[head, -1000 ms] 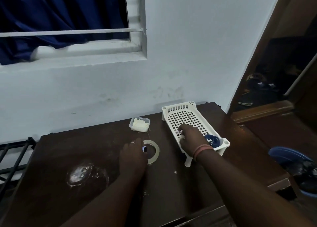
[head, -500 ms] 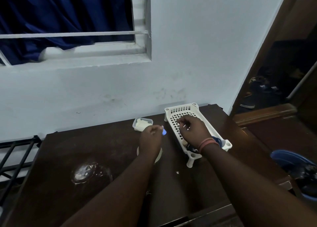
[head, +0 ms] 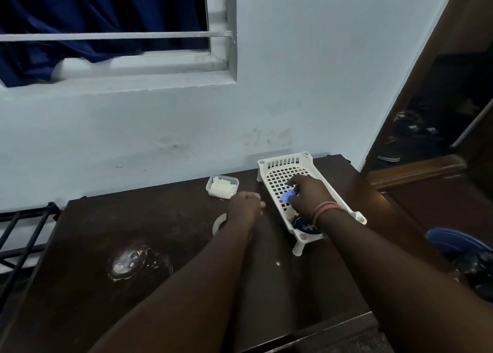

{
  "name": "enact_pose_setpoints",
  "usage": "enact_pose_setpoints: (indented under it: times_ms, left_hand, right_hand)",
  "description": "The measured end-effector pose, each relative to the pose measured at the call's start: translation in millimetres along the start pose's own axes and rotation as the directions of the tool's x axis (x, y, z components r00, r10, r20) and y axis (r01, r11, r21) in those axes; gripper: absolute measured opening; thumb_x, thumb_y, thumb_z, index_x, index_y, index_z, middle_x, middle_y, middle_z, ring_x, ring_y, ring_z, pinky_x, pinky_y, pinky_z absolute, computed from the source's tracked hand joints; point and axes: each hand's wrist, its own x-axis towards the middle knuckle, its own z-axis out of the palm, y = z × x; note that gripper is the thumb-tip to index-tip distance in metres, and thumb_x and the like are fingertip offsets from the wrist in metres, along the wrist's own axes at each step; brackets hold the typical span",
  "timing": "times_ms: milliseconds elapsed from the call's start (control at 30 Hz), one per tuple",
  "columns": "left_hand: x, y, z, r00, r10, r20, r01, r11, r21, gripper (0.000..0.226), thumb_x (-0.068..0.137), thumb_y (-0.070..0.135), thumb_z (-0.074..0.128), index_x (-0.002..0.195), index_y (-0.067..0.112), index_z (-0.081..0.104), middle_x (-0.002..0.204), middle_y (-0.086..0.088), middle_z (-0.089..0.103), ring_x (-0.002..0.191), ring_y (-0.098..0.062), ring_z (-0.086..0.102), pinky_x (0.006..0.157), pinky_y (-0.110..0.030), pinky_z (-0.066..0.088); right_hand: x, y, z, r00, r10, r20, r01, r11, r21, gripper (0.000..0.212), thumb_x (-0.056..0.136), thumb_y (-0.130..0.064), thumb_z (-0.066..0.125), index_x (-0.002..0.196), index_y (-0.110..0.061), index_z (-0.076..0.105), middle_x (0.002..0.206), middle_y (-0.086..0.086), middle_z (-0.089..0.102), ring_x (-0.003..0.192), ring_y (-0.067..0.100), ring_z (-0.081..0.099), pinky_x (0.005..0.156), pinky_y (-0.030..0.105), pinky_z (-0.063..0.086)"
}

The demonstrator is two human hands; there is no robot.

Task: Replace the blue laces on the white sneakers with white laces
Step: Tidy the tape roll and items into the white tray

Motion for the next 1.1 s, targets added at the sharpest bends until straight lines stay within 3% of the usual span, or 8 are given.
enact_pose_setpoints:
  times_ms: [100,233,467,567,767,933,1033,1100]
  left_hand:
    - [6,-13,-6,0.999,0.044,-0.012,-0.043,0.997,0.071,0.016,0.093,0.009,0.056,0.083,0.018,0.066,0.085,-0.005,0.074,0.071,-0.018,0.062,0.067,-0.028,0.049]
    - [9,-22,-14,0.987,0.125,-0.102,-0.102,0.974,0.201,0.019,0.088,0.006,0.055,0.087,0.014,0.073,0.097,-0.006,0.076,0.095,-0.024,0.068,0.093,-0.039,0.054]
    - [6,-31,-20,0.967,0.229,-0.111,-0.184,0.930,0.317,0.017,0.083,0.011,0.063,0.084,0.025,0.072,0.096,0.003,0.074,0.094,-0.016,0.069,0.086,-0.030,0.054]
    - [7,-32,-13,0.967,0.249,-0.043,-0.217,0.906,0.362,0.015,0.080,0.019,0.062,0.079,0.029,0.071,0.093,0.006,0.075,0.092,-0.018,0.071,0.087,-0.039,0.057]
    - [-1,-31,8,0.891,0.451,0.040,-0.310,0.542,0.781,0.026,0.092,0.025,0.054,0.108,0.030,0.074,0.112,0.002,0.068,0.110,-0.026,0.057,0.090,-0.039,0.050]
    - [-8,-38,25,0.901,0.434,-0.001,-0.359,0.747,0.560,0.022,0.095,0.025,0.056,0.096,0.016,0.076,0.098,-0.002,0.074,0.094,-0.019,0.067,0.081,-0.033,0.052]
    - [-7,-40,37,0.965,0.259,-0.032,-0.238,0.923,0.304,0.036,0.091,0.041,0.055,0.074,0.013,0.072,0.067,-0.003,0.072,0.065,-0.020,0.072,0.071,-0.041,0.060]
    - [-1,-50,45,0.980,0.199,-0.016,-0.193,0.964,0.181,0.027,0.079,0.041,0.055,0.074,0.020,0.072,0.061,-0.003,0.072,0.060,-0.023,0.073,0.068,-0.047,0.062]
  right_hand:
    - [1,-4,4,0.999,-0.003,0.039,0.006,0.997,-0.076,0.014,0.081,-0.021,0.070,0.093,-0.017,0.067,0.085,-0.001,0.065,0.088,0.020,0.060,0.069,0.021,0.036]
    - [1,-10,8,0.999,0.022,0.030,-0.017,0.989,-0.145,0.012,0.082,-0.016,0.066,0.093,-0.015,0.071,0.099,0.005,0.069,0.097,0.024,0.061,0.073,0.020,0.038]
    - [3,-8,14,0.996,0.063,0.065,-0.052,0.986,-0.157,0.015,0.079,-0.025,0.066,0.091,-0.017,0.071,0.094,0.003,0.070,0.094,0.025,0.063,0.076,0.024,0.044]
    - [4,-8,14,0.997,0.054,-0.047,-0.059,0.993,-0.098,0.017,0.081,-0.034,0.061,0.089,-0.022,0.069,0.091,0.002,0.070,0.095,0.026,0.062,0.088,0.035,0.050]
    - [-1,12,4,0.948,0.071,-0.311,-0.141,0.968,-0.209,0.020,0.083,-0.026,0.050,0.084,-0.018,0.069,0.091,0.005,0.069,0.096,0.033,0.060,0.085,0.038,0.048]
    - [-10,42,-14,0.884,0.204,-0.420,-0.368,0.858,-0.357,0.028,0.082,-0.030,0.054,0.106,-0.020,0.063,0.114,0.010,0.060,0.110,0.034,0.052,0.096,0.044,0.037]
    - [-15,57,-19,0.864,0.294,-0.410,-0.461,0.789,-0.407,0.025,0.075,-0.032,0.055,0.097,-0.021,0.063,0.102,0.005,0.066,0.105,0.031,0.057,0.095,0.044,0.035]
    - [-16,59,-21,0.856,0.368,-0.364,-0.498,0.776,-0.387,0.024,0.069,-0.032,0.060,0.091,-0.022,0.063,0.095,0.002,0.069,0.100,0.028,0.062,0.094,0.042,0.039]
